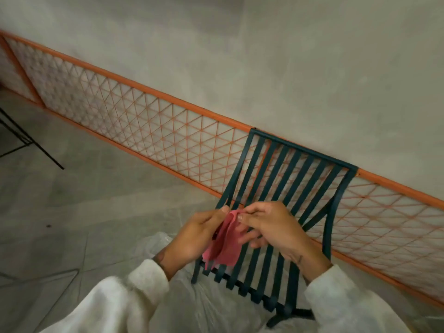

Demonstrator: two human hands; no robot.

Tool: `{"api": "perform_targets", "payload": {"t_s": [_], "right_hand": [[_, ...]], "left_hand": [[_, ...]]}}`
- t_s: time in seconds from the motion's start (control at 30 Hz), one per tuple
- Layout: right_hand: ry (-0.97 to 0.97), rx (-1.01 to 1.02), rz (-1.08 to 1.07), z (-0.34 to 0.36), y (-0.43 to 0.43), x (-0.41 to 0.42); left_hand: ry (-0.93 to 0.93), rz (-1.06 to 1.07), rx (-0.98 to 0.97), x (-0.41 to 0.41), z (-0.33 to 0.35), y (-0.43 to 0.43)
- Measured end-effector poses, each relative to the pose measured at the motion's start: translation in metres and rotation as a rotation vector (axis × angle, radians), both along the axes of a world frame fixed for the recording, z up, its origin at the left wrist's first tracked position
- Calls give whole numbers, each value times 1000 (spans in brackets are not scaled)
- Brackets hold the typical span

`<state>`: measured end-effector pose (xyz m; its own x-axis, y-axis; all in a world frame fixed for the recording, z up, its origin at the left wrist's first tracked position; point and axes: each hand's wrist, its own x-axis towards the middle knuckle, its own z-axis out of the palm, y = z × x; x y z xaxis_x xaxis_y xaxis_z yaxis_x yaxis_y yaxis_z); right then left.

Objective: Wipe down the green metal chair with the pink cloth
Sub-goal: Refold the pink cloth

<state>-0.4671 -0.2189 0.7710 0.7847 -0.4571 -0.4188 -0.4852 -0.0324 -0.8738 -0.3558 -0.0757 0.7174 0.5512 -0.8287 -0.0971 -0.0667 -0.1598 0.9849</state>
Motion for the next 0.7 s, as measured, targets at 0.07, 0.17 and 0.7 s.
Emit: {"api": "perform_targets", "payload": {"t_s": [0.07,0.17,0.7], "right_hand": [[-2,-75,-39,-4,15,13],[-28,-212,-45,-22,51,52],[4,536,-130,-176,79,164]], "left_hand": [[15,-43,11,10,-1,10],[21,-44,38,45,-10,43],[782,403,-3,197,-100,104]]}}
